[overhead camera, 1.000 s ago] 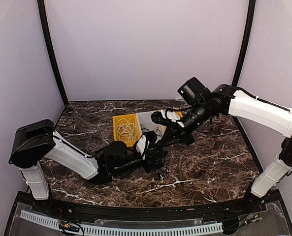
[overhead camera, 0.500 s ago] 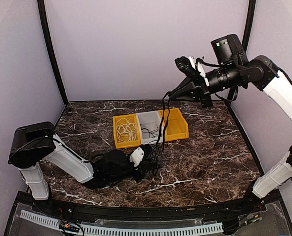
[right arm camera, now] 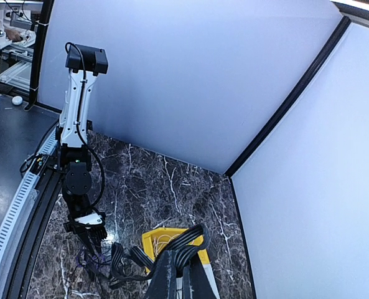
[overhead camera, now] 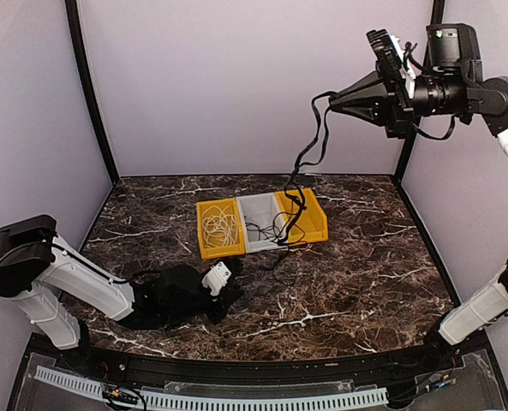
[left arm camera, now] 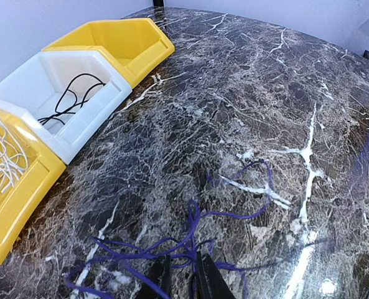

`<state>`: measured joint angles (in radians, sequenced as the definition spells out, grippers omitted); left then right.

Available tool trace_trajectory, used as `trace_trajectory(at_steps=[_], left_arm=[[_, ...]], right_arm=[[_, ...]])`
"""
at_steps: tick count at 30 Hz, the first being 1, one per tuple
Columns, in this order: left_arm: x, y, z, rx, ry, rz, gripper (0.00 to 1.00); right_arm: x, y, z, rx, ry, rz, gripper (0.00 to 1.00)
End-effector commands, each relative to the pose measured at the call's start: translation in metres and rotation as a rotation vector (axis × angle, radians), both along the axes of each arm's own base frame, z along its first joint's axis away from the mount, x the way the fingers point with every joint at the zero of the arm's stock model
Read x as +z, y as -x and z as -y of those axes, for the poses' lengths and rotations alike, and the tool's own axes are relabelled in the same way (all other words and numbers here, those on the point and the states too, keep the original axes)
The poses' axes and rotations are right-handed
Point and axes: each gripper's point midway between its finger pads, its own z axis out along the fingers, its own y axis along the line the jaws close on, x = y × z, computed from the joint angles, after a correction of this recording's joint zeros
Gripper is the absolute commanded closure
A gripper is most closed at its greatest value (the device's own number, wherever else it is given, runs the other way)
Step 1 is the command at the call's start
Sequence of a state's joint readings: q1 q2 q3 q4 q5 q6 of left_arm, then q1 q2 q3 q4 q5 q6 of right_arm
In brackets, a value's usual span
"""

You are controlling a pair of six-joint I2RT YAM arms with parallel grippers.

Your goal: Untangle the cables

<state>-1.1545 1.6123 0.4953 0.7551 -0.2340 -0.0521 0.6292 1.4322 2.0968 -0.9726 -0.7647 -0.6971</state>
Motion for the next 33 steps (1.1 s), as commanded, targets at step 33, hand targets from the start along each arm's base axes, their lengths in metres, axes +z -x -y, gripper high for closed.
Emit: trace_trajectory(at_steps=[33], left_arm=[[0.078, -0.026, 0.086, -0.027, 0.224, 0.028, 0.53]], right_arm=[[-0.137, 0.001, -0.019, 0.091, 0.095, -0.360, 1.00]])
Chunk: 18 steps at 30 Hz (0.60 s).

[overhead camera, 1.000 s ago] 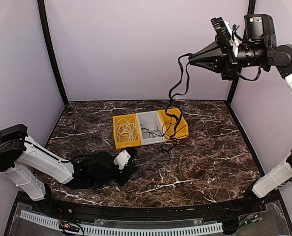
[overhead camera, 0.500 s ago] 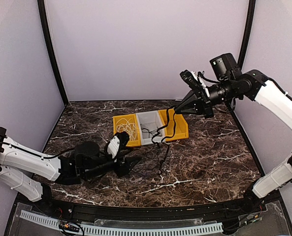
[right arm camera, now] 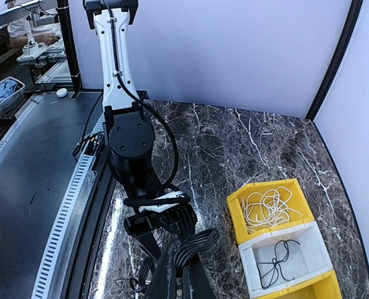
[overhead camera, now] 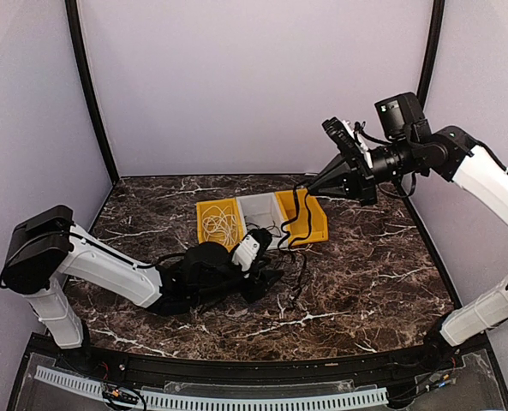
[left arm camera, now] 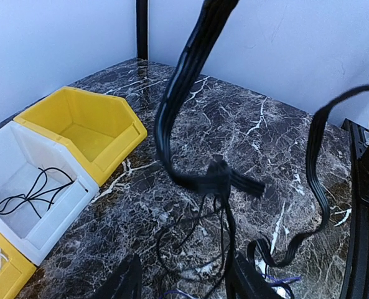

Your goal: Untangle the cables

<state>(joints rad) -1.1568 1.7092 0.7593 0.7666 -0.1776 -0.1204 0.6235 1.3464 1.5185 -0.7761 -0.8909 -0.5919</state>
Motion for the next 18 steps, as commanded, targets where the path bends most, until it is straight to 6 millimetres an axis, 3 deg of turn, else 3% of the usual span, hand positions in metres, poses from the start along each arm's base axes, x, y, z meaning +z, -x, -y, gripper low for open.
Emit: trace_trajectory(at_steps=[1, 4, 5, 8, 12, 18], left_arm=[[0.011, -0.006, 0.017, -0.004, 0.018, 0.028, 0.55], [0.007, -0.003, 0.020, -0.026, 0.010, 0.028, 0.69], [0.004, -0.003, 0.020, -0.024, 0.003, 0.023, 0.79], [-0.006, -0.006, 0.014, 0.005, -0.026, 0.006, 0.91], [-0.027, -0.003, -0.006, 0.040, -0.091, -0.030, 0.97], [-0.063, 0.009, -0.060, 0.110, -0.215, -0.081, 1.00]], right_arm=[[0.005, 0.004, -0.001, 0.012, -0.029, 0.013, 1.00], [0.005, 0.003, 0.000, 0.006, -0.026, 0.017, 1.00], [0.007, 0.003, 0.000, 0.004, -0.027, 0.018, 1.00], [0.022, -0.001, 0.001, -0.019, -0.035, 0.060, 1.00], [0.063, -0.019, 0.009, -0.098, -0.066, 0.182, 1.00], [0.139, -0.046, 0.023, -0.248, -0.155, 0.341, 1.00]])
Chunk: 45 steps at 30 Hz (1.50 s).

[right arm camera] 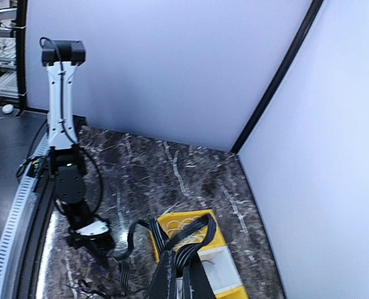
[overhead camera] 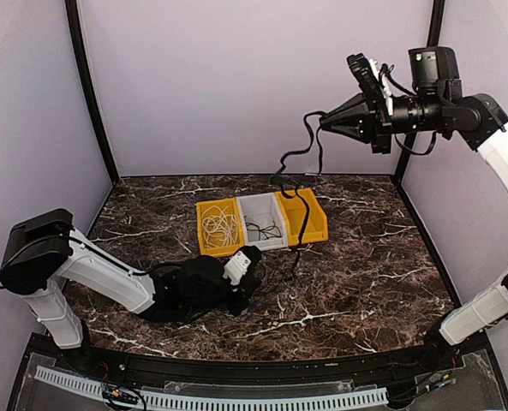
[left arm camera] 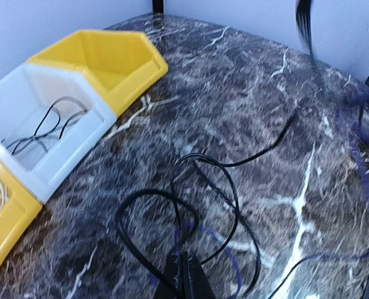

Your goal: Untangle the cables

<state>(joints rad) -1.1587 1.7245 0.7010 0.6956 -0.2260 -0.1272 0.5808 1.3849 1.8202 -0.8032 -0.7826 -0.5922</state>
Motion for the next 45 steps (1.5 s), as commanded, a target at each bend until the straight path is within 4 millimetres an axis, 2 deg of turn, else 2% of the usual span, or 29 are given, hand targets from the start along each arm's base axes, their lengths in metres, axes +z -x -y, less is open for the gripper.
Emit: trace_trajectory(at_steps=[1, 4, 12, 19, 24, 26, 29, 31, 34, 36, 39, 42, 45], left_arm=[[-0.012, 0.006, -0.042, 0.083, -0.072, -0.029, 1.00], [-0.018, 0.010, -0.064, 0.118, -0.094, -0.044, 1.00], [-0.038, 0.020, -0.107, 0.201, -0.155, -0.103, 1.00], [-0.058, 0.034, -0.159, 0.292, -0.222, -0.162, 1.00], [-0.053, 0.038, -0.178, 0.358, -0.140, -0.197, 1.00], [-0.051, 0.037, -0.180, 0.374, -0.127, -0.195, 1.00], [-0.040, 0.033, -0.173, 0.362, -0.120, -0.173, 0.99], [-0.031, 0.033, -0.160, 0.310, -0.117, -0.161, 0.90], [-0.019, 0.041, -0.135, 0.198, -0.080, -0.175, 0.71], [-0.004, 0.042, -0.120, 0.148, -0.032, -0.168, 0.63], [0.020, 0.039, -0.107, 0.119, 0.032, -0.119, 0.57], [0.055, 0.033, -0.089, 0.078, 0.128, -0.032, 0.51], [0.078, 0.028, -0.065, 0.017, 0.164, 0.057, 0.45]], right_arm=[[0.064, -0.019, 0.013, -0.130, -0.095, 0.142, 1.00], [0.086, -0.022, 0.016, -0.151, -0.130, 0.175, 1.00], [0.126, -0.038, 0.025, -0.235, -0.187, 0.285, 1.00], [0.149, -0.064, 0.036, -0.380, -0.219, 0.352, 1.00], [0.162, -0.087, 0.051, -0.515, -0.246, 0.391, 1.00], [0.155, -0.091, 0.048, -0.508, -0.235, 0.378, 1.00], [0.128, -0.090, 0.034, -0.425, -0.203, 0.308, 1.00], [0.099, -0.082, 0.019, -0.319, -0.171, 0.235, 1.00], [0.052, -0.059, 0.000, -0.132, -0.126, 0.099, 1.00], [0.022, -0.045, -0.013, -0.049, -0.095, 0.014, 1.00], [-0.017, -0.026, -0.030, 0.012, -0.030, -0.044, 1.00], [-0.036, -0.014, -0.035, 0.037, 0.015, -0.063, 1.00], [-0.035, -0.007, -0.035, 0.044, 0.027, -0.057, 1.00]])
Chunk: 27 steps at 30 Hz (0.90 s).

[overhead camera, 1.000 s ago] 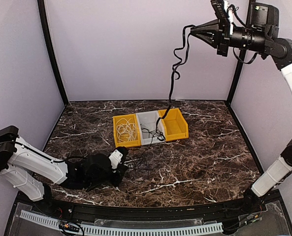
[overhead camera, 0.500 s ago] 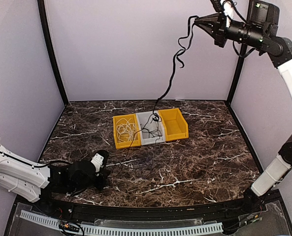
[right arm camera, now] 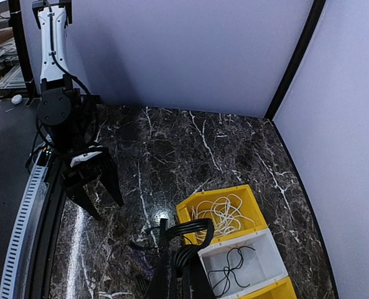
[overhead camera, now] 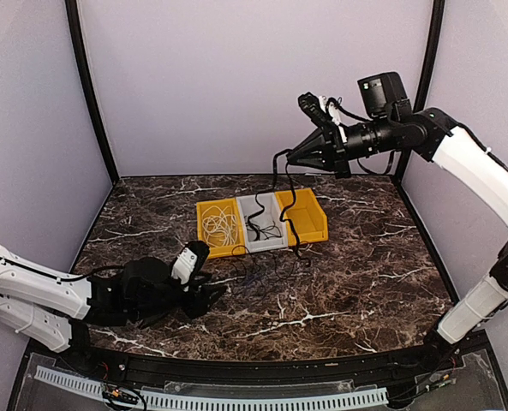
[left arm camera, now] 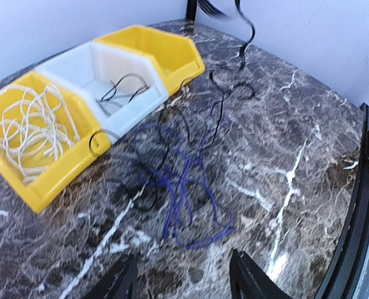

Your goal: Untangle the cables

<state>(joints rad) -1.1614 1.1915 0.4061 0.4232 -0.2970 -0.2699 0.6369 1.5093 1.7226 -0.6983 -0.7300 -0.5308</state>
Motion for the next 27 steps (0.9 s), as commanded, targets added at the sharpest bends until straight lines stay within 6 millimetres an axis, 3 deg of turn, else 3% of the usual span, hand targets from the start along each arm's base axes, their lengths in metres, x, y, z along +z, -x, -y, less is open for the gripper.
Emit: trace_trajectory(at_steps=[1, 7, 8, 9, 10, 14, 18, 27], left_arm=[[0.058, -0.009, 0.051, -0.115, 0.119, 0.178, 0.44], [0.051, -0.021, 0.121, -0.225, 0.093, 0.197, 0.44], [0.058, -0.026, 0.129, -0.218, 0.106, 0.209, 0.44], [0.048, -0.030, 0.135, -0.214, 0.091, 0.202, 0.44], [0.052, -0.034, 0.139, -0.201, 0.104, 0.210, 0.44], [0.046, -0.041, 0.146, -0.171, 0.132, 0.208, 0.44], [0.039, -0.039, 0.151, -0.197, 0.129, 0.211, 0.47], [0.041, -0.011, 0.152, -0.335, 0.191, 0.189, 0.48]], right_arm=[[0.034, 0.027, 0.008, 0.050, -0.055, 0.088, 1.00], [0.066, 0.035, 0.016, 0.038, -0.087, 0.149, 1.00], [0.071, 0.037, 0.017, 0.037, -0.094, 0.153, 1.00], [0.074, 0.039, 0.018, 0.037, -0.101, 0.155, 1.00], [0.079, 0.041, 0.020, 0.038, -0.109, 0.158, 1.00], [0.092, 0.053, 0.023, 0.065, -0.138, 0.153, 1.00], [0.092, 0.053, 0.025, 0.062, -0.135, 0.161, 1.00], [0.083, 0.049, 0.021, 0.062, -0.121, 0.148, 1.00]])
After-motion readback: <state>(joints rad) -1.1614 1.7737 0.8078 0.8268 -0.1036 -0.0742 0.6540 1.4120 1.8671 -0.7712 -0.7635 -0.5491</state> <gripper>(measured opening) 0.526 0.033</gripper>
